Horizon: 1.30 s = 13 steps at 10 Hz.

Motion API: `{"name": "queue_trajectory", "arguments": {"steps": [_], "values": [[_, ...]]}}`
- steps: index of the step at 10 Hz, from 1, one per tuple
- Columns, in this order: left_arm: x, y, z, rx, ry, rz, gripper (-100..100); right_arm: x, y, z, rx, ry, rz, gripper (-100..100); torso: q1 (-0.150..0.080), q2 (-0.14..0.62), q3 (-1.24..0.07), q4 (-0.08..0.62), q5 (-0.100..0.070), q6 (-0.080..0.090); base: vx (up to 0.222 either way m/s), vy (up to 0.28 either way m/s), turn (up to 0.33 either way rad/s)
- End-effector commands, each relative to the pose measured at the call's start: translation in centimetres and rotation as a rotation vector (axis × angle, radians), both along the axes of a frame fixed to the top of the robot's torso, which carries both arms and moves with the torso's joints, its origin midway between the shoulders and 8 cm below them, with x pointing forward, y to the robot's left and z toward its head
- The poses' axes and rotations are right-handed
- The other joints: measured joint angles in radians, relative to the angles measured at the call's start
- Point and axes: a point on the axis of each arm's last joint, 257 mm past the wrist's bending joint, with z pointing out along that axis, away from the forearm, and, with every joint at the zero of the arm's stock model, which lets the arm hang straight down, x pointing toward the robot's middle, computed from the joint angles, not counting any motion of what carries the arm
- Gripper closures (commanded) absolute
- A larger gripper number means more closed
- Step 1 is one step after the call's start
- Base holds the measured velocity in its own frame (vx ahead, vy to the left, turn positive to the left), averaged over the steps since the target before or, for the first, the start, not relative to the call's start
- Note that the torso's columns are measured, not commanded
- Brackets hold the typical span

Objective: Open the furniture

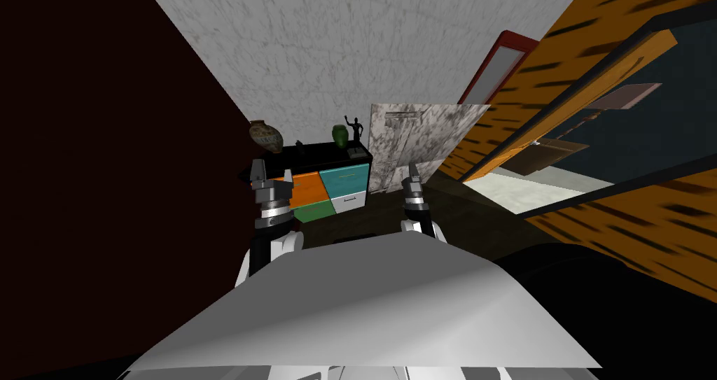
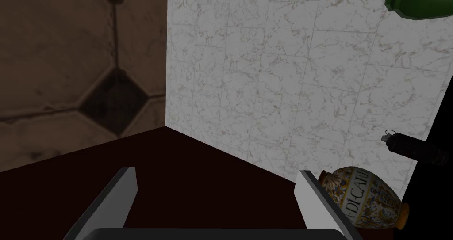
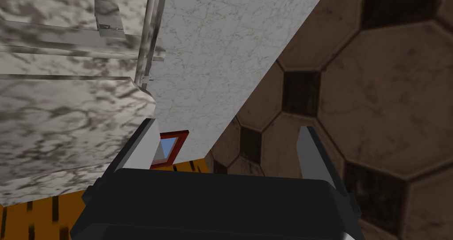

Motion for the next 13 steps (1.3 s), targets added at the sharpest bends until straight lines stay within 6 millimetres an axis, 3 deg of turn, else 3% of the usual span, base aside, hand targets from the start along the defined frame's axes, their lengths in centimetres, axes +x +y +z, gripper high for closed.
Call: {"name": "queue_trajectory", "arguments": {"steps": [1, 9, 10, 13], "values": [[0.0, 0.0, 0.0, 0.0, 0.0, 0.0, 0, 0.0, 0.0, 0.0, 0.0, 0.0, 0.0, 0, 0.0, 0.04, -0.082, 0.041, 0.0, 0.0, 0.0, 0.0, 0.0], [0.0, 0.0, 0.0, 0.0, 0.0, 0.0, 0, 0.0, 0.0, 0.0, 0.0, 0.0, 0.0, 0, 0.0, 0.618, -1.234, 0.617, 0.0, 0.0, 0.0, 0.0, 0.0], [0.3, -0.2, -0.6, 0.027, 0.015, -0.009, -100, 0.0, 0.0, 0.0, 0.0, 0.0, 0.0, 0, 0.0, 0.691, -1.382, 0.691, 0.0, 0.0, 0.024, -0.016, 0.001], [1.8, -0.3, -3.2, 0.078, 0.071, -0.015, -100, 0.0, 0.0, 0.0, 0.0, 0.0, 0.0, 0, -0.003, 0.732, -1.478, 0.735, -0.001, 0.0, 0.098, -0.065, 0.005]]}}
